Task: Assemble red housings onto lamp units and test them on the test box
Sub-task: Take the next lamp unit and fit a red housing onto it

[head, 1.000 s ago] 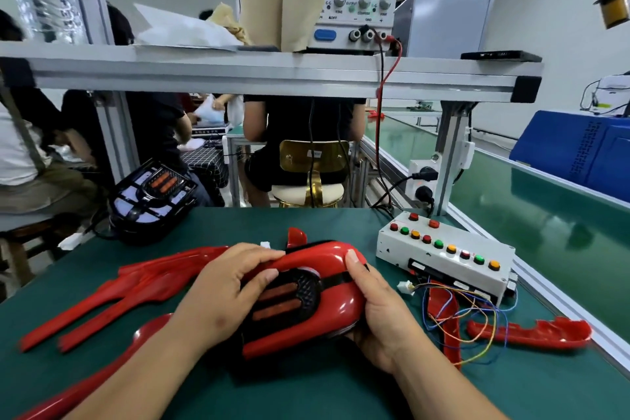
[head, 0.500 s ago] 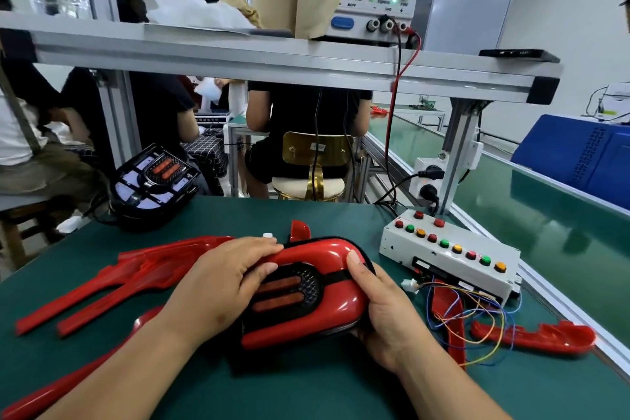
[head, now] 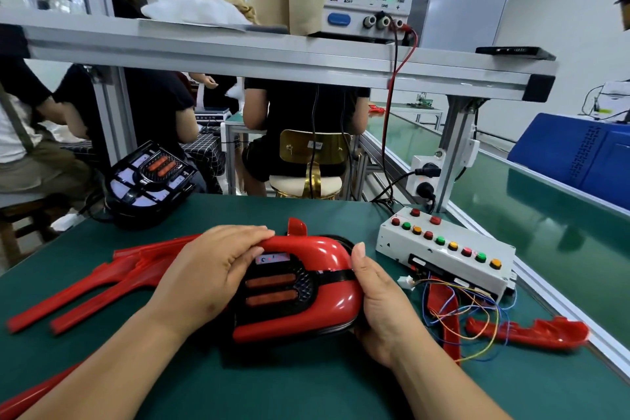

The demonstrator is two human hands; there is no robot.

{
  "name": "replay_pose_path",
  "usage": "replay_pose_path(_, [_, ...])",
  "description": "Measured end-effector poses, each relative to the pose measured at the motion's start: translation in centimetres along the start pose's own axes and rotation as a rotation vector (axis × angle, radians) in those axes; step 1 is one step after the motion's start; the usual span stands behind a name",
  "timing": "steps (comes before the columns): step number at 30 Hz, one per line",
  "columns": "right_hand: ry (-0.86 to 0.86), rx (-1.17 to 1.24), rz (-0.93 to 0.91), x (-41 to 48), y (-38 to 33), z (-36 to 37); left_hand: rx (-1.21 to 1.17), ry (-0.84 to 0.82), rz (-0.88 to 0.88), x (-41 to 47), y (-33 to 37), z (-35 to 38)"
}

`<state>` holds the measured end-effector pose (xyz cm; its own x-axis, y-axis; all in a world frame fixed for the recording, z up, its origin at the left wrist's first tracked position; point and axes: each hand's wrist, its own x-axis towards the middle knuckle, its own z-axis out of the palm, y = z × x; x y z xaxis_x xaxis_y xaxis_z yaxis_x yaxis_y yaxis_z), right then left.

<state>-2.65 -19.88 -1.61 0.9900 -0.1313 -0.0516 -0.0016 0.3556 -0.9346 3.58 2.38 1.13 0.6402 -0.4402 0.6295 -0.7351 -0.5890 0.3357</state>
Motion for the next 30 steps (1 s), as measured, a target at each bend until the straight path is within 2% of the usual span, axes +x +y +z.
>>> replay_pose_path(30, [0.018, 0.096, 0.046, -0.3, -0.4, 0.1, 0.007, -0.070, 0.053, -0.1, 0.5, 0.6])
